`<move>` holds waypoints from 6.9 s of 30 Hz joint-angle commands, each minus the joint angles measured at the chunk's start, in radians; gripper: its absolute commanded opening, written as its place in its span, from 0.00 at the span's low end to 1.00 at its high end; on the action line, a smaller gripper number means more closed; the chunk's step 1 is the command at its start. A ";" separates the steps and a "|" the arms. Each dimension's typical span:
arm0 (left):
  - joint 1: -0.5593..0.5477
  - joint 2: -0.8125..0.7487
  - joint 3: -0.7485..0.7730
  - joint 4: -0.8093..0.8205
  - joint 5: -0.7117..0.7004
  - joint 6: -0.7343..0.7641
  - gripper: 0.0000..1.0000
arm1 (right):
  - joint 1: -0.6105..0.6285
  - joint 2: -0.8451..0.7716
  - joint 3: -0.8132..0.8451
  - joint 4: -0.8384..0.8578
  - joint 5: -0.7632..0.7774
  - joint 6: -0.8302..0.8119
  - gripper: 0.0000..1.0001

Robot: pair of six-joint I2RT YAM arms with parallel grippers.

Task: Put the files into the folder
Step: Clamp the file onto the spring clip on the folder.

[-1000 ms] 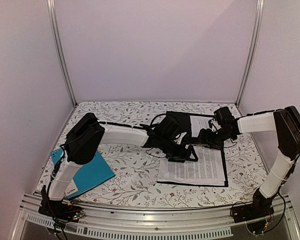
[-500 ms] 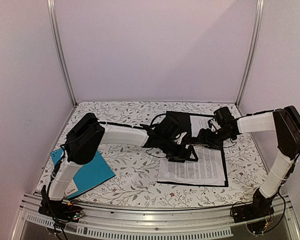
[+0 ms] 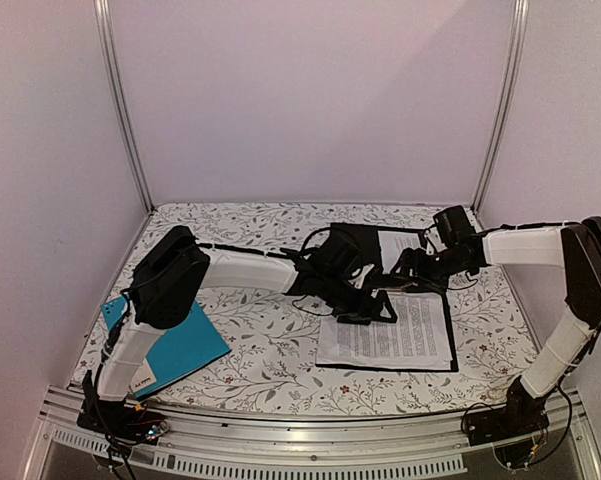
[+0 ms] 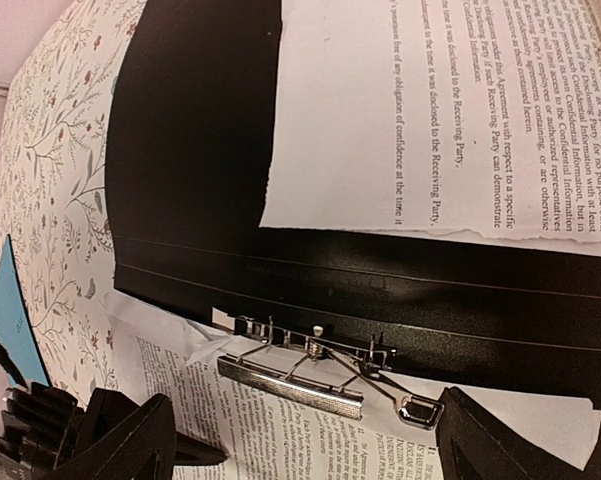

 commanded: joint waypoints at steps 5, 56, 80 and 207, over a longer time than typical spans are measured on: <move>0.004 0.018 -0.043 -0.077 -0.033 -0.006 0.93 | 0.010 -0.056 0.027 -0.005 -0.026 0.005 0.89; 0.021 0.002 -0.068 -0.052 -0.022 -0.013 0.93 | 0.085 -0.009 -0.064 0.032 0.043 0.025 0.89; 0.022 -0.006 -0.070 -0.045 -0.011 -0.012 0.93 | 0.064 0.072 -0.064 0.062 0.041 0.003 0.89; 0.152 0.235 0.448 -0.159 -0.252 -0.069 0.28 | -0.101 0.145 -0.210 0.402 -0.395 0.065 0.97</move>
